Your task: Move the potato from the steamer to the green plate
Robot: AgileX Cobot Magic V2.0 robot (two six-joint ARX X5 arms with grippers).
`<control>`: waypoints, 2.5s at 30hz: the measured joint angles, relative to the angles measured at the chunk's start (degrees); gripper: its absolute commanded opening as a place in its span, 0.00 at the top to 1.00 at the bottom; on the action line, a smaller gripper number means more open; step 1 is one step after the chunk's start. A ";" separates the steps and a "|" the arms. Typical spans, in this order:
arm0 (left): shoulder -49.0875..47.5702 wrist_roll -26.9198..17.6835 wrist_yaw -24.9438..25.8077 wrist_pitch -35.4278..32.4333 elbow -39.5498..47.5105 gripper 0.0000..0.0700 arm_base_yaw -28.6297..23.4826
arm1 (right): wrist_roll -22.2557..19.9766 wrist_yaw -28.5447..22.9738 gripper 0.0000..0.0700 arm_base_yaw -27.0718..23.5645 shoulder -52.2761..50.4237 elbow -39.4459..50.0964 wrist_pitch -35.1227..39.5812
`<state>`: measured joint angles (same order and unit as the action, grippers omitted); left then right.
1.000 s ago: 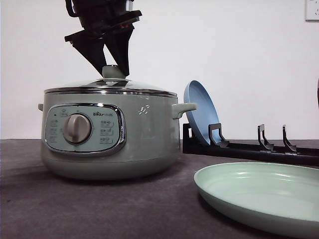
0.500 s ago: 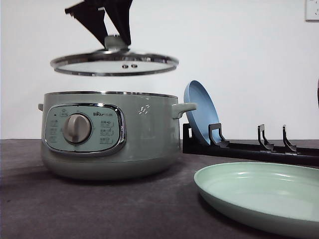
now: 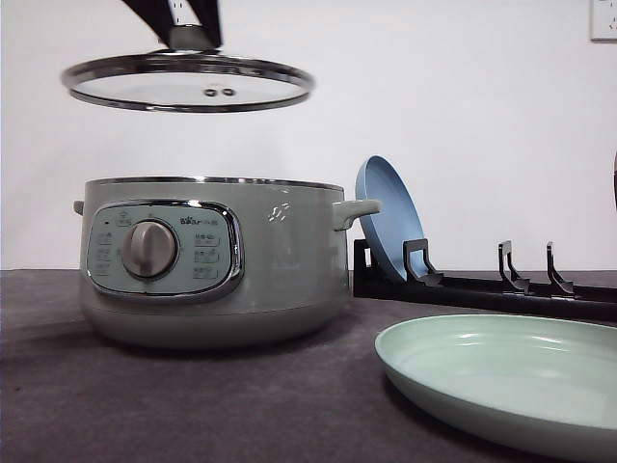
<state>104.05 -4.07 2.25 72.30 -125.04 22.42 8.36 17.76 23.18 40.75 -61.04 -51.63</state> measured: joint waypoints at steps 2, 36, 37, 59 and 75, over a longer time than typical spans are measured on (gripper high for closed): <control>-0.16 -0.04 -0.25 0.10 -0.01 1.00 -2.53 | 0.00 0.00 0.05 0.00 0.00 0.00 -0.15; -0.98 0.63 -0.77 2.79 -0.04 1.00 -27.26 | -0.87 3.07 0.13 3.75 10.32 -4.33 4.62; -0.98 0.63 -0.77 2.79 -0.04 1.00 -27.26 | -1.12 3.10 0.13 4.67 12.98 -5.93 4.73; -0.98 1.09 -0.74 3.16 -0.04 1.00 -27.05 | -15.39 2.88 0.12 14.58 77.00 -60.03 -7.77; -1.00 1.78 -0.72 3.41 -0.04 1.00 -27.03 | -25.87 -4.34 0.12 15.74 86.86 -62.20 -2.81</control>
<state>103.04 -2.29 1.52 75.71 -125.08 -4.61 -17.50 13.42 38.92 127.61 -123.24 -54.44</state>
